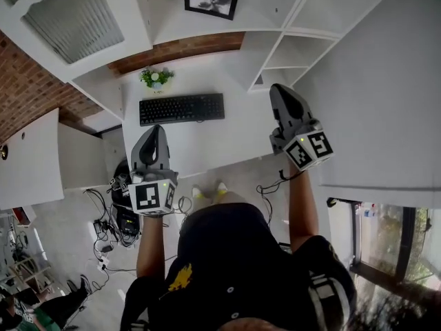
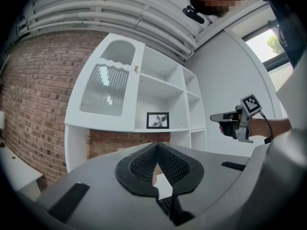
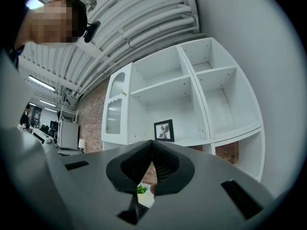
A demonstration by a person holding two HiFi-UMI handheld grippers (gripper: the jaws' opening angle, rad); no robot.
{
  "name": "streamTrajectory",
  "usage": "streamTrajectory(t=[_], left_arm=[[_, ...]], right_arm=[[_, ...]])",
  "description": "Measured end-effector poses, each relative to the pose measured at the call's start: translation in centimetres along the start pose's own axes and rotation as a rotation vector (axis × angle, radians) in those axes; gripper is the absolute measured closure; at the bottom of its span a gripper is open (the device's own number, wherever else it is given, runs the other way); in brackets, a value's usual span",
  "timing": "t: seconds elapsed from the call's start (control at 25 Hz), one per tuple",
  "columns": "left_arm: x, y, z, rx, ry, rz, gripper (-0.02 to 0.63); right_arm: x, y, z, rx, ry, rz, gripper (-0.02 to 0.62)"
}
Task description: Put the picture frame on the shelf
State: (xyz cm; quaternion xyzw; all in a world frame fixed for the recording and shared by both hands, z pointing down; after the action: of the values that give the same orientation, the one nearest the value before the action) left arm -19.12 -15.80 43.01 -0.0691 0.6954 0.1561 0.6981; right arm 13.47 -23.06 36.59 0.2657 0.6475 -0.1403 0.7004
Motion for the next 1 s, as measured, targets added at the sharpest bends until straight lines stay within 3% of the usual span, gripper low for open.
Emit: streamTrajectory(t=[0.44, 0.72, 1.0], left_arm=[[-0.6, 1.2, 1.0, -0.037, -0.024, -0.013, 0.588], [-0.2, 1.1, 1.4, -0.035, -0.034, -0.002, 0.588], [-0.3, 0.4, 2.6, -0.05, -0.044, 0.006, 0.588]], right_arm=[[0.4, 0.5, -1.5, 0.045, 0.035, -0.011, 0.589], [1.1, -0.4, -3.5, 0.133, 0.102, -0.023, 0.589], [1.8, -0.5, -3.2, 0.141, 0.114, -0.002, 0.589]])
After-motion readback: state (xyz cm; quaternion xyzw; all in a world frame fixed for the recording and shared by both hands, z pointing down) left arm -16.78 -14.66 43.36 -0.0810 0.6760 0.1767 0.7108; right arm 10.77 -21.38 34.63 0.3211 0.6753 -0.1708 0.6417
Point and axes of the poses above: the fingertips, and each gripper's own axes: y backward along the fingers, z to its right, x out of its top, the point moved 7 cm from there along y, backward along the fingers, and after that the axes turned 4 degrees about z, right-handed, at the moved point
